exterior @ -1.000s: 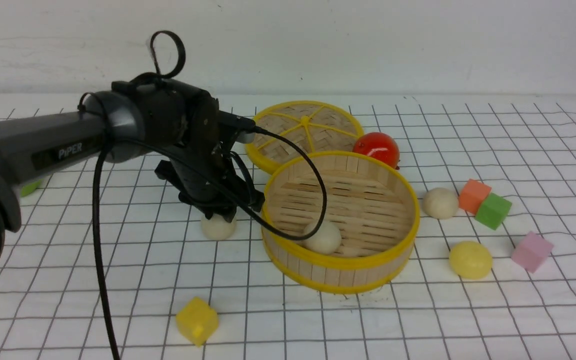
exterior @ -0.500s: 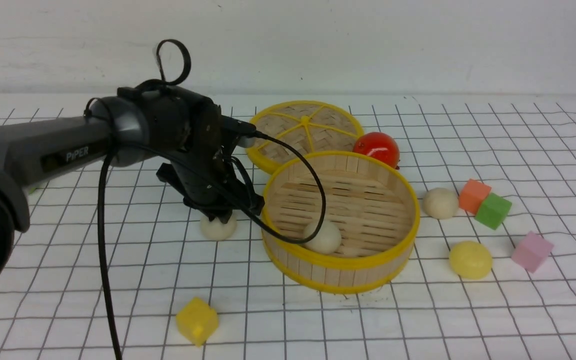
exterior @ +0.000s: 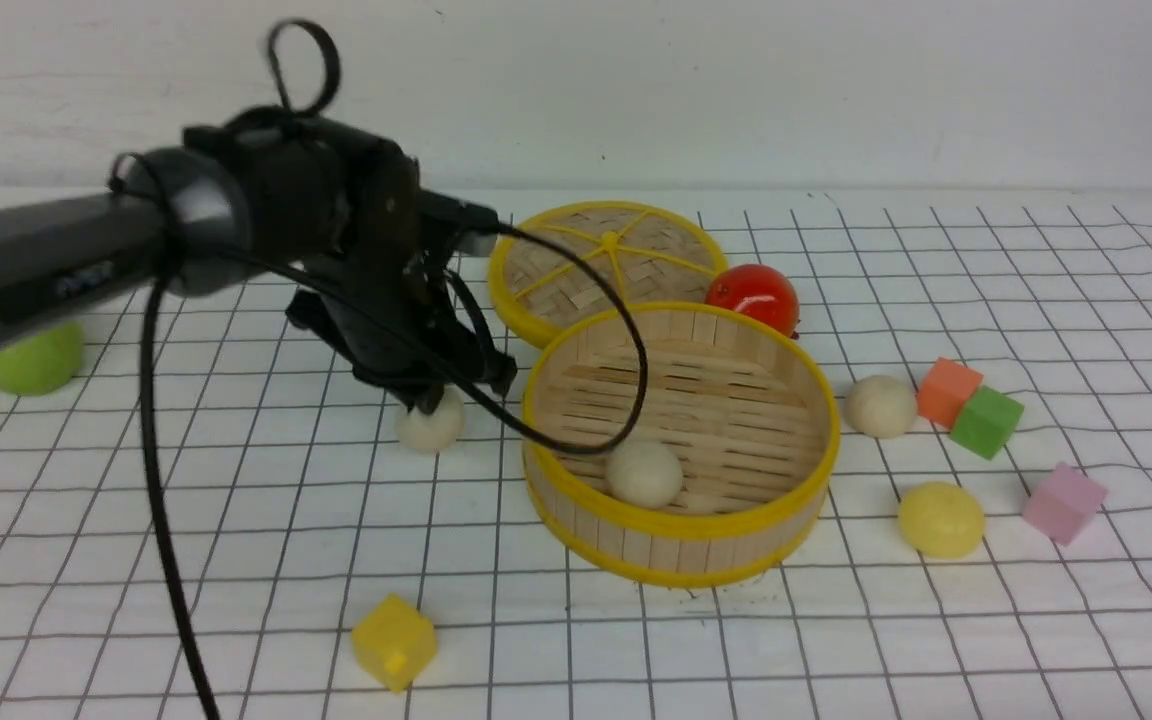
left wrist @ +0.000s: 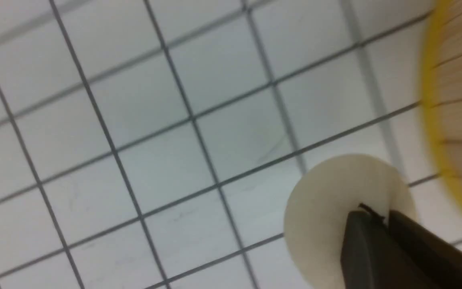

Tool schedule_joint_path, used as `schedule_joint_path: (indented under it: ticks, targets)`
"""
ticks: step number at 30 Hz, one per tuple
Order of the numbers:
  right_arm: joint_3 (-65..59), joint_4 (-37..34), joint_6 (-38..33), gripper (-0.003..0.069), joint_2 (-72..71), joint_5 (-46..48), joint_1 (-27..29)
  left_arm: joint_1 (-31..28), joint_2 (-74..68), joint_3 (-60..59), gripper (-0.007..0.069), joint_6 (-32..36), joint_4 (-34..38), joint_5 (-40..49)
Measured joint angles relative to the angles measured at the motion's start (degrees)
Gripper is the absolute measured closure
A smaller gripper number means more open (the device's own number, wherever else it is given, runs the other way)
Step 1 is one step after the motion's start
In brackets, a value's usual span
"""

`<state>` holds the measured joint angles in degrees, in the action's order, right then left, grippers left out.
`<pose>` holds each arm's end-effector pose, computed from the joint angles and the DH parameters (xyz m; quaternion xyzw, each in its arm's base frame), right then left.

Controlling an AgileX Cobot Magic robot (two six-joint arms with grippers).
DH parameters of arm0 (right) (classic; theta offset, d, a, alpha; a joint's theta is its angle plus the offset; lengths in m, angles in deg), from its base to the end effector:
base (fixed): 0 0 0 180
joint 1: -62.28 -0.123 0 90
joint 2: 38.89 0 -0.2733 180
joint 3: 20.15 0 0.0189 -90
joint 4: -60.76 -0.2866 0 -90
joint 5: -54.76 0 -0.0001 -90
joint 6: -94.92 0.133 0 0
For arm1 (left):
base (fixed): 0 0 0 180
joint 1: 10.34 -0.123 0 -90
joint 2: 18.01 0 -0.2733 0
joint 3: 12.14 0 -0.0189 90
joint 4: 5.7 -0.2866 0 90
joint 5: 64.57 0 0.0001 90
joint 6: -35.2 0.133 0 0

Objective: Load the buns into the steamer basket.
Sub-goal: Use the left arm to put the steamed stuffed bun into the steamer, then use the right arm to grab a steamed stuffed bun

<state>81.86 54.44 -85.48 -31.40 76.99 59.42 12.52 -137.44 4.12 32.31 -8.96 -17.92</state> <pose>0.1394 0.0125 0.1598 0.0060 0.8068 0.0596 0.5878 0.4486 -0.1831 0.1993 0.1806 0.9482 -0.0336 0.2593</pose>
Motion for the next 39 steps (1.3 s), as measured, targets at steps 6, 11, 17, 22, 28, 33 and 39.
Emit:
schedule_joint_path:
  ticks: [6, 11, 17, 22, 28, 33, 39]
  targets:
    - [0.00, 0.00, 0.00, 0.0418, 0.00, 0.00, 0.00, 3.22, 3.88, 0.24, 0.0638, 8.97, 10.22, -5.21]
    - [0.00, 0.00, 0.00, 0.0418, 0.00, 0.00, 0.00, 5.36, -1.34, 0.24, 0.0636, 12.72, 13.82, -13.05]
    - [0.00, 0.00, 0.00, 0.0418, 0.00, 0.00, 0.00, 5.17, -8.01, 0.03, 0.0537, 13.64, 13.69, -21.29]
    - [0.00, 0.00, 0.00, 0.0418, 0.00, 0.00, 0.00, 5.17, -8.79, 0.03, 0.0351, 13.56, 13.94, -22.06]
    - [0.00, 0.00, 0.00, 0.0418, 0.00, 0.00, 0.00, 5.17, -3.97, -0.04, 0.0105, 13.28, 18.30, -18.36]
    - [0.00, 0.00, 0.00, 0.0418, 0.00, 0.00, 0.00, 5.17, 7.81, -0.16, 0.0213, 8.86, 18.56, -9.78]
    - [0.00, 0.00, 0.00, 0.0418, 0.00, 0.00, 0.00, 5.17, 24.71, -9.24, 0.0622, 5.64, 15.88, -6.14]
